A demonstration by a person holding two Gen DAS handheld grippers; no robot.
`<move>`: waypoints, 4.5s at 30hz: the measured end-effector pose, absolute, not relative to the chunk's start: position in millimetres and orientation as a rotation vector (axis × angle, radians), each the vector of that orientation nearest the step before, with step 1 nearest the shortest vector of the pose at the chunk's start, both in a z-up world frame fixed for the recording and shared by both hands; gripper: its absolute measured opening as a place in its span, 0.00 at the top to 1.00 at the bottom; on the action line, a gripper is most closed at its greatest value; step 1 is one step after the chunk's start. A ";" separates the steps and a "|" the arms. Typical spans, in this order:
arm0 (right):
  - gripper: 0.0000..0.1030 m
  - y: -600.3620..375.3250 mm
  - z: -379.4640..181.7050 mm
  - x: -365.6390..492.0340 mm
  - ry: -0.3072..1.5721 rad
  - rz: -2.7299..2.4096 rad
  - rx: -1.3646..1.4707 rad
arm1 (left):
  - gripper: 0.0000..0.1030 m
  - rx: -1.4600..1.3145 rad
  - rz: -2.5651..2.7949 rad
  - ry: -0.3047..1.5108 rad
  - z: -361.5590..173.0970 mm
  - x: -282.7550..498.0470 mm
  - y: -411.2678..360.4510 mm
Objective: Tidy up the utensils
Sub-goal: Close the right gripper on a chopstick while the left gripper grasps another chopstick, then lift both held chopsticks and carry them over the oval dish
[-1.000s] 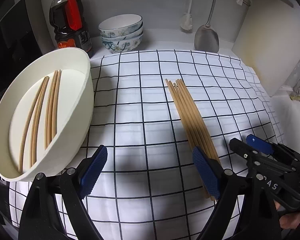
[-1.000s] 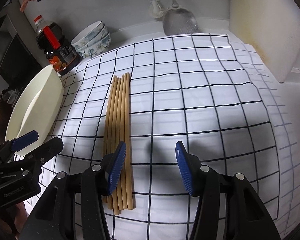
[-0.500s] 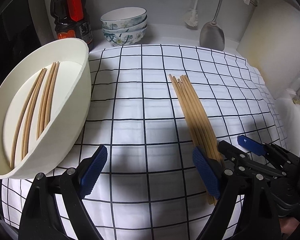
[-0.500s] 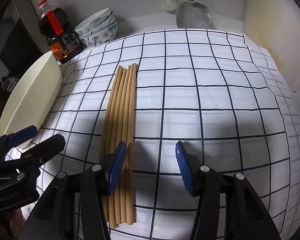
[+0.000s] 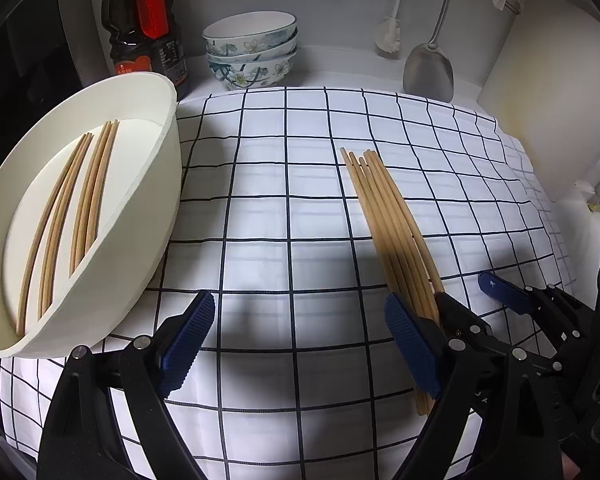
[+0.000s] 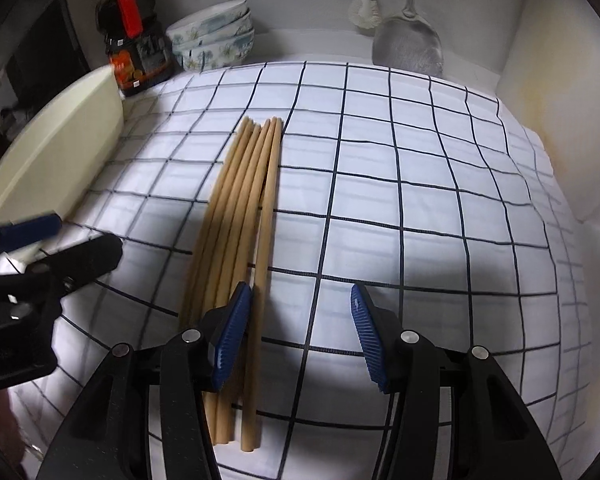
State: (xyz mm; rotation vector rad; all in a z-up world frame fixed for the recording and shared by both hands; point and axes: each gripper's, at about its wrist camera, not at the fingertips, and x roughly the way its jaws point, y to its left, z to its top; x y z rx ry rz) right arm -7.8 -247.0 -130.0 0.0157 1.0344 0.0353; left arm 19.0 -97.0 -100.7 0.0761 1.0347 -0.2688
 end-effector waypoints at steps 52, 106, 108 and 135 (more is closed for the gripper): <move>0.74 -291.0 -129.8 0.0 1.015 0.002 0.086 | 0.08 0.175 -0.251 1.092 -141.0 42.2 -132.4; 0.94 -262.5 -59.1 -3.6 0.948 0.073 0.238 | 0.93 0.137 -0.365 0.988 -50.9 26.0 -92.2; 0.94 -252.7 -47.6 -2.7 0.933 0.085 0.232 | 0.93 0.121 -0.363 0.965 -38.0 27.2 -80.1; 0.94 -51.6 -3.4 91.5 0.885 0.390 0.126 | 0.93 -0.055 -0.084 0.934 -20.2 82.1 130.4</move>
